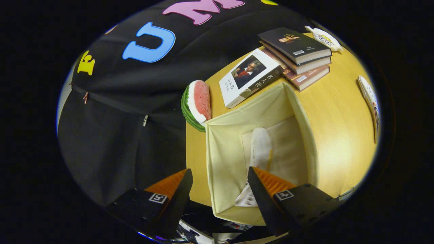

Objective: Open the storage box then place both shoes into the box .Put the left shoe in first, then the right shoe, with the right side of both shoes facing outward in a uniform manner.

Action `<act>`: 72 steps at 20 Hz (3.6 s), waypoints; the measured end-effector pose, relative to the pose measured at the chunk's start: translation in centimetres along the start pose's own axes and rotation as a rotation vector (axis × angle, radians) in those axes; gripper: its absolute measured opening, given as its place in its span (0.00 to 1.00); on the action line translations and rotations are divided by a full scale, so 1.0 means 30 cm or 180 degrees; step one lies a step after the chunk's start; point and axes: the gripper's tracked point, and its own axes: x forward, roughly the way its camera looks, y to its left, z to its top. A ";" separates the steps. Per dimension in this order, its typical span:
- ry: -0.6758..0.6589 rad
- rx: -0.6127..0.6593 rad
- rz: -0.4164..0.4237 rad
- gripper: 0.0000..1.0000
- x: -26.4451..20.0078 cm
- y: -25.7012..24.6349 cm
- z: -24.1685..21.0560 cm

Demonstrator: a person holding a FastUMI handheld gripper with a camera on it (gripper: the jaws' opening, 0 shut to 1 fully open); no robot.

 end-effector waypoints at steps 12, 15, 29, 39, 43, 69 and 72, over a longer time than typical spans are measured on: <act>-0.1275 -0.1237 -0.1228 0.98 -0.611 -0.534 0.423; -0.1325 -0.1171 -0.1616 0.99 -0.735 -0.760 0.481; -0.0571 -0.0233 -0.1837 0.99 -0.728 -1.450 0.465; 0.0196 -0.0080 -0.1696 0.99 -0.532 -1.656 0.392; 0.0280 -0.0040 -0.1532 0.97 -0.478 -1.632 0.391; 0.0152 0.0483 -0.0824 0.10 -0.580 -1.381 0.374; 0.0075 0.0344 -0.0778 0.10 -0.605 -1.248 0.390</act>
